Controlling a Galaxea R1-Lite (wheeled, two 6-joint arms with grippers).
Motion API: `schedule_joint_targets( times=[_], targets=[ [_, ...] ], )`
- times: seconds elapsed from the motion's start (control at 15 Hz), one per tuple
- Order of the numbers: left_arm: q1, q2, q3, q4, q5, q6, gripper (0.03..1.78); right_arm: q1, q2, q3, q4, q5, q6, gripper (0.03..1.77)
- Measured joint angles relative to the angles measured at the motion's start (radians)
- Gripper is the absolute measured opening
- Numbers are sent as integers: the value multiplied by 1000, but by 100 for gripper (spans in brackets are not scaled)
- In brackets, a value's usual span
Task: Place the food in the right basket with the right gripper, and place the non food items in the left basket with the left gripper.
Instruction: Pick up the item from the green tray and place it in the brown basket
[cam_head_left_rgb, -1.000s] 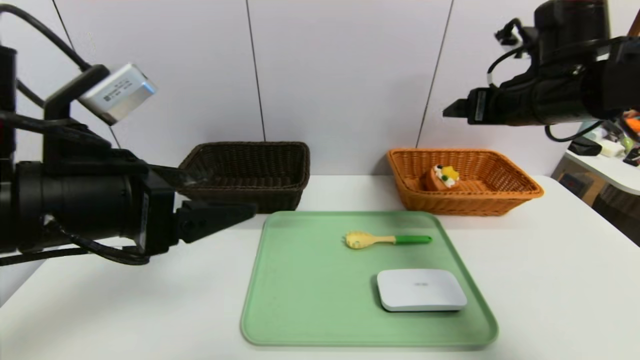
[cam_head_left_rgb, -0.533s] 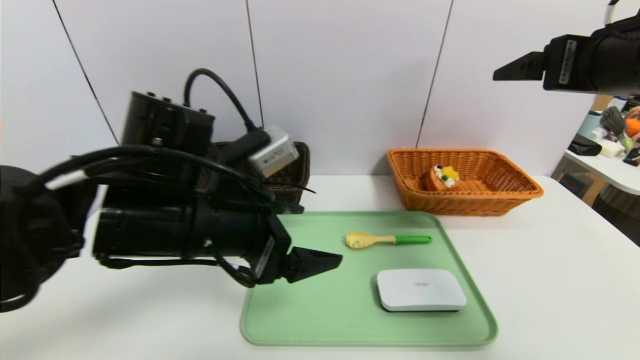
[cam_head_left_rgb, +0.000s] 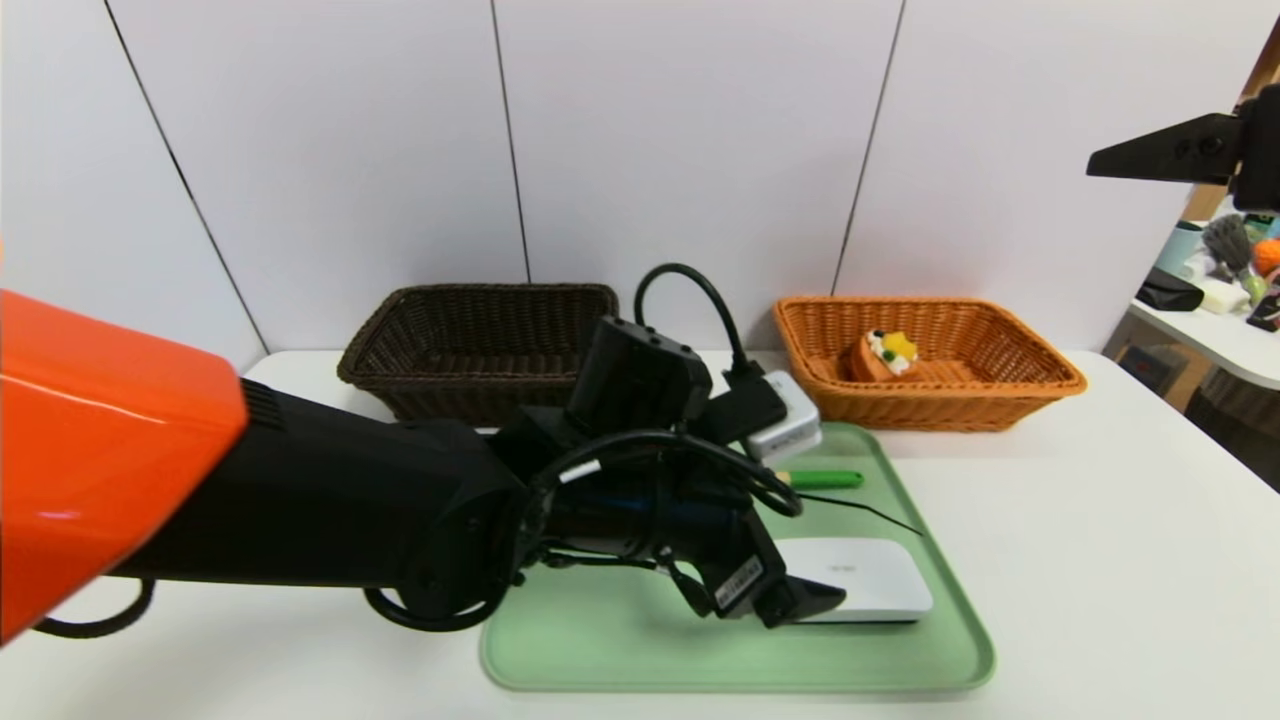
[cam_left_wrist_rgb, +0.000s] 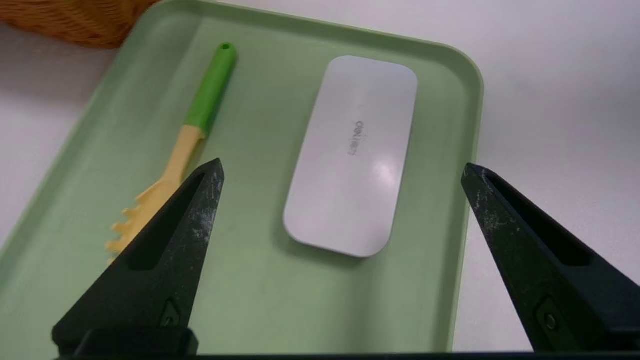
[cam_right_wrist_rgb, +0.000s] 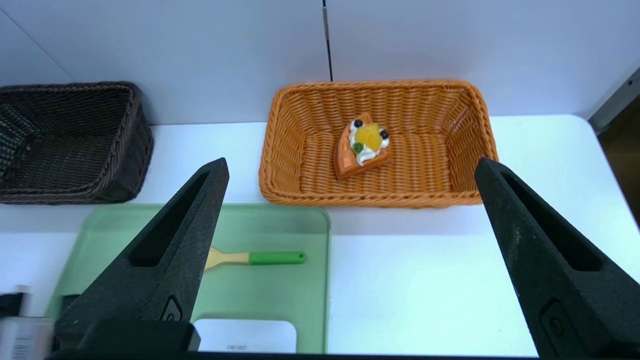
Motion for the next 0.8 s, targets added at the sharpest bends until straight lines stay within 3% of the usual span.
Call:
schedule_joint_targets(
  times=[0.33,0.8],
  targets=[
    [-68,104,-62,37,11,2,169,0,-71,65,0,15,32,169],
    [-73,148,-135,45,13,-10,169,24,-99,74,1,15,41,169]
  ],
)
